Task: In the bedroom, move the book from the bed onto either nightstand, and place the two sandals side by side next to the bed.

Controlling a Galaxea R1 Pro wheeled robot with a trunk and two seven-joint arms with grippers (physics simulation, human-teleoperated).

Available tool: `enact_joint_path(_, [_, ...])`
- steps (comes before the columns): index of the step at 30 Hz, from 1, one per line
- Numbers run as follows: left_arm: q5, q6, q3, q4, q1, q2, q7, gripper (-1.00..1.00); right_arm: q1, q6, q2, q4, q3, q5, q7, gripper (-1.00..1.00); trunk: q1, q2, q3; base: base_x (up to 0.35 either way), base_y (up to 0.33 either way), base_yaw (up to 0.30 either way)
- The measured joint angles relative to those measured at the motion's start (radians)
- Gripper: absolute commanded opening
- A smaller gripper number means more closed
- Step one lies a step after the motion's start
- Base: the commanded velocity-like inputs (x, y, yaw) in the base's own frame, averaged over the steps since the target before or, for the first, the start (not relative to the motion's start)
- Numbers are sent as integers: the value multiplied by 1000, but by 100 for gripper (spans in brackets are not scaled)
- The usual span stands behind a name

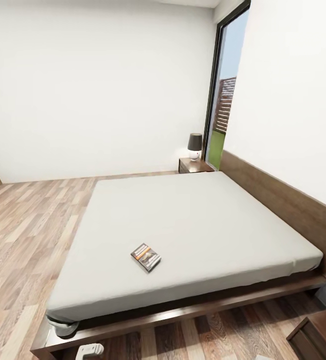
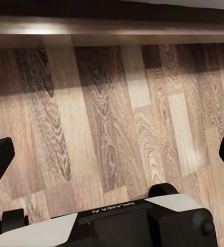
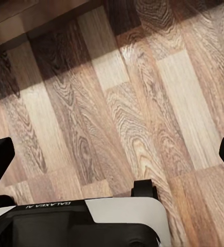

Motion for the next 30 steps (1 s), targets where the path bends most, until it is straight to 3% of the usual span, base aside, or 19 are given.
enact_joint_path(30, [0, 0, 0, 0, 0, 0, 0, 100, 0, 0, -2, 0, -3, -1, 0, 100, -115, 211, 94, 0, 0, 0])
